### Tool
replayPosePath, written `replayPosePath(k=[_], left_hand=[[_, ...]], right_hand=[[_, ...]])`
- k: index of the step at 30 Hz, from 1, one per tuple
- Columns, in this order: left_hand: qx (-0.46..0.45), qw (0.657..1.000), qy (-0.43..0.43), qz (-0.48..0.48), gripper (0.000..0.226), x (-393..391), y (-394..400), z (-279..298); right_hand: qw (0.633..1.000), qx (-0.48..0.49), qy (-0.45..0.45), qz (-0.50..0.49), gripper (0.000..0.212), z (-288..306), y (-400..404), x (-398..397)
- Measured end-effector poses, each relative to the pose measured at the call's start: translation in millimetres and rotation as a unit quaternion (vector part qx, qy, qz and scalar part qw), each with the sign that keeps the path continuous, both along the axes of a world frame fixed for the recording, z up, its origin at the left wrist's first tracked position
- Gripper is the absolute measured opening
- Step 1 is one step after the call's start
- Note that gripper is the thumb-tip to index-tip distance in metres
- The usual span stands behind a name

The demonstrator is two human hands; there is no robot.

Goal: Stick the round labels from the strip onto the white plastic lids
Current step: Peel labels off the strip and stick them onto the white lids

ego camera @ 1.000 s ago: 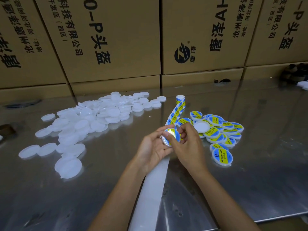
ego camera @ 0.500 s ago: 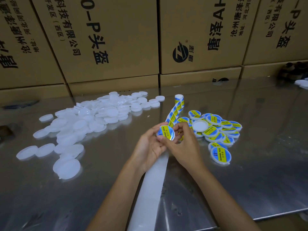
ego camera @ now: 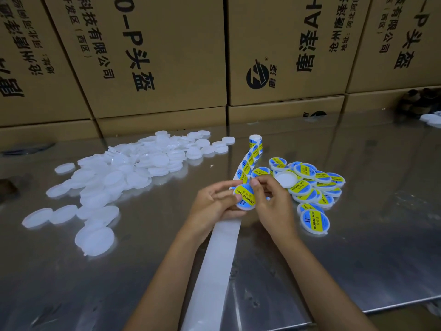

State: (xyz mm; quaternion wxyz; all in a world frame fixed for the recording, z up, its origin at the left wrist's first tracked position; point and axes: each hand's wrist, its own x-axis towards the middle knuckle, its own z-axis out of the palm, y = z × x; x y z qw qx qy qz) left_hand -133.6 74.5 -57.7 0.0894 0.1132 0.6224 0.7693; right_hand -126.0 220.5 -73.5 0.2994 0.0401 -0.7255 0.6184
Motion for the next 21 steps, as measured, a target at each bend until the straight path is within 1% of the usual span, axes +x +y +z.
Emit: replayPosePath(k=[2, 5, 7, 10, 13, 17, 21], left_hand=[[0.025, 0.999, -0.004, 0.045, 0.023, -0.3, -1.3, 1.4], [0.055, 0.993, -0.016, 0.106, 0.019, -3.1, -5.5, 1.7], [0.060, 0.992, -0.023, 0.111, 0.020, -3.6, -6.6, 1.2], [0.058, 0.995, -0.028, 0.077, 0.026, -3.4, -5.6, 1.0], [0.040, 0.997, -0.025, 0.056, 0.028, -3.9, -4.3, 0.7], [0.024, 0.995, -0.008, 0.092, 0.016, -3.1, -3.7, -0.1], [0.015, 0.994, 0.000, 0.110, 0.016, -2.0, -3.6, 0.1]], right_hand=[[0.999, -0.004, -0.019, 0.043, 0.004, -0.2, -2.8, -0.2], [0.990, 0.000, -0.061, 0.124, 0.027, -3.0, -9.2, 1.2], [0.988, -0.006, -0.073, 0.138, 0.031, -4.0, -9.4, 0.6], [0.986, -0.042, -0.070, 0.148, 0.029, -2.9, -7.6, 0.1], [0.986, -0.046, -0.065, 0.149, 0.025, -4.1, -6.8, -0.5], [0.989, -0.018, -0.054, 0.140, 0.018, -7.2, -5.5, -1.5], [0.988, -0.001, -0.049, 0.148, 0.016, -8.4, -3.9, -2.2]])
